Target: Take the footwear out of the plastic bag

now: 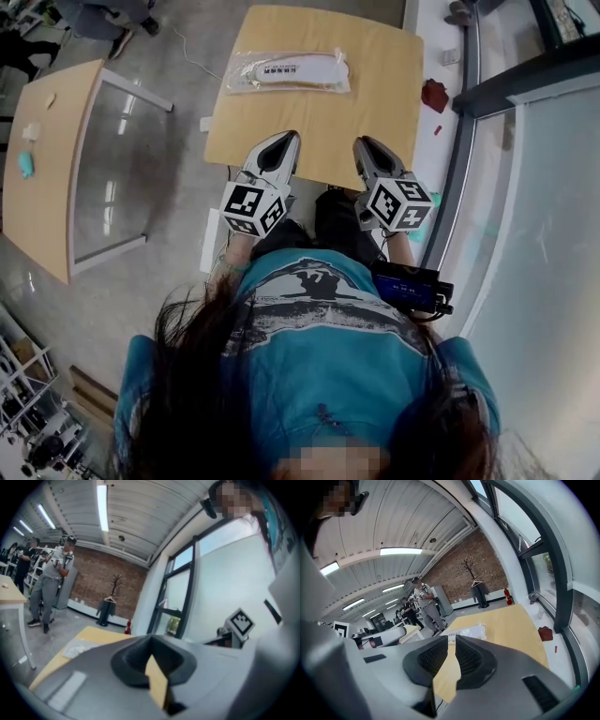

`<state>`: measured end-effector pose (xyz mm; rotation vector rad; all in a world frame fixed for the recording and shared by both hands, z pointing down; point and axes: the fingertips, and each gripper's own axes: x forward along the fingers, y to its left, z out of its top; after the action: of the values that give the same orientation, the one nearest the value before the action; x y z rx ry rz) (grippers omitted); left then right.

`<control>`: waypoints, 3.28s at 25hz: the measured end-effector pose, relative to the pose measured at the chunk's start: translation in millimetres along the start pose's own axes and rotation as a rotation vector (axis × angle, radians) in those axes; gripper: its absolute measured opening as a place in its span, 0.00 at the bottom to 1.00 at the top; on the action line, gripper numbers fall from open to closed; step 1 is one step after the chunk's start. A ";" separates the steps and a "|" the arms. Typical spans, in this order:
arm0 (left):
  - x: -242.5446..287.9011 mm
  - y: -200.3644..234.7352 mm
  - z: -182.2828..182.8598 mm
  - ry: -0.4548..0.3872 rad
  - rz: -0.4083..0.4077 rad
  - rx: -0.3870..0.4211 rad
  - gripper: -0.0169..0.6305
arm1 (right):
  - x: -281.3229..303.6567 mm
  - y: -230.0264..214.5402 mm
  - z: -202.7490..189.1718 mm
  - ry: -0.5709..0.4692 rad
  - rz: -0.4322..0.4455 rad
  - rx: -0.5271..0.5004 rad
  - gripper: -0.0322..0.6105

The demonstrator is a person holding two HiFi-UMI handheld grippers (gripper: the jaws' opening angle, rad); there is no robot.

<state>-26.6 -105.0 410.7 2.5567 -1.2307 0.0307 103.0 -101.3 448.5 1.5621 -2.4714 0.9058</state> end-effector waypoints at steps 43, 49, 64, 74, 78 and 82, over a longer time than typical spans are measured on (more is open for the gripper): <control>100.1 100.7 -46.0 0.163 0.210 -0.122 0.03 | 240.1 -148.4 -57.3 0.516 0.058 0.467 0.14; 108.0 94.6 -76.4 0.224 0.112 -0.325 0.21 | 221.8 -120.3 -47.7 0.511 0.146 0.581 0.10; 149.4 103.6 -154.4 0.226 -0.086 -1.051 0.49 | 163.8 -103.0 -40.5 0.489 0.241 0.435 0.10; 168.4 121.4 -132.1 0.033 -0.184 -1.241 0.49 | 139.7 -77.6 -37.2 0.490 0.338 0.379 0.10; 168.6 121.5 -130.6 0.035 -0.177 -1.223 0.41 | 135.5 -73.6 -32.1 0.483 0.336 0.308 0.10; 166.7 123.1 -126.6 0.009 -0.189 -1.230 0.32 | 133.3 -61.9 -24.5 0.454 0.362 0.171 0.10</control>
<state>-1.5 -268.7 588.3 1.5387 -0.6277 -0.5658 86.1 -214.0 544.5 0.8175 -2.4118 1.3748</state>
